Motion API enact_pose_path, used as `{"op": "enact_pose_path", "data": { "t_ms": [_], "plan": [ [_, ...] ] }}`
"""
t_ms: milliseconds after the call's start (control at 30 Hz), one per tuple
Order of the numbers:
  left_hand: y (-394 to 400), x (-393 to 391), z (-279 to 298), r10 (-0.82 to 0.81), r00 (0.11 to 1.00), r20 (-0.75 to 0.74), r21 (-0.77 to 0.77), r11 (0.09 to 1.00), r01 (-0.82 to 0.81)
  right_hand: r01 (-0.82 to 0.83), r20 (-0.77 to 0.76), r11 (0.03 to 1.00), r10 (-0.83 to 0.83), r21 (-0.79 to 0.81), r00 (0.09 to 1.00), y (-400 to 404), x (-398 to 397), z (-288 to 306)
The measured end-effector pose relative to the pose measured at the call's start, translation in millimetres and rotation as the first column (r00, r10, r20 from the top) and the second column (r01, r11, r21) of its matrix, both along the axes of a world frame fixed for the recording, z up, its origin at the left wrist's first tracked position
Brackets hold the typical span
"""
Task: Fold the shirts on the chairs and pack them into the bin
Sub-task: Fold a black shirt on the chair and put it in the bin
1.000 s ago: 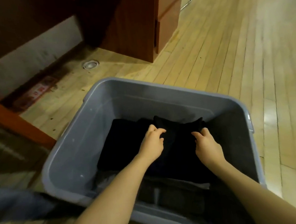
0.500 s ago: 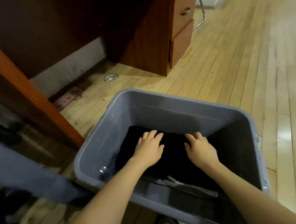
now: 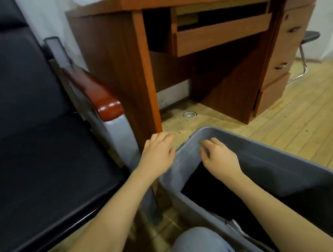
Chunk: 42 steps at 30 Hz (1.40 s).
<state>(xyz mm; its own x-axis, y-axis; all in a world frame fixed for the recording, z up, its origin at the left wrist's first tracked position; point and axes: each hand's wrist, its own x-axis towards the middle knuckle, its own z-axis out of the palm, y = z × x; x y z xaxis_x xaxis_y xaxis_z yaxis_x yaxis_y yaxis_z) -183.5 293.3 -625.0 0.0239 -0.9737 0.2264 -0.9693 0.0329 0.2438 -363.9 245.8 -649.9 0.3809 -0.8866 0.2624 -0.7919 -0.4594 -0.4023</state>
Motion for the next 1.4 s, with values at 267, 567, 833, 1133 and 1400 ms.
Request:
{"op": "enact_pose_path", "data": {
  "t_ms": [267, 567, 833, 1133, 1400],
  "plan": [
    [104, 84, 56, 0.203, 0.979, 0.024, -0.156, 0.968, -0.197, -0.245, 0.119, 0.951, 0.27, -0.186, 0.956, 52, 108, 66],
    [274, 207, 81, 0.519, 0.854, 0.033, -0.215, 0.838, -0.501, -0.513, 0.088, 0.842, 0.532, -0.168, 0.842, 168, 274, 94],
    [435, 304, 74, 0.777, 0.629, 0.015, -0.2, 0.619, -0.759, -0.77, 0.147, 0.629, 0.776, -0.108, 0.613, 300, 421, 101],
    [555, 382, 35, 0.943, 0.333, -0.029, -0.123, 0.327, -0.937, -0.902, 0.076, 0.423, 0.905, -0.089, 0.418, 418, 546, 68],
    [570, 407, 0, 0.941, 0.333, -0.067, -0.067, 0.329, -0.942, -0.858, 0.232, 0.494, 0.826, 0.143, 0.514, 457, 579, 24]
  ]
}}
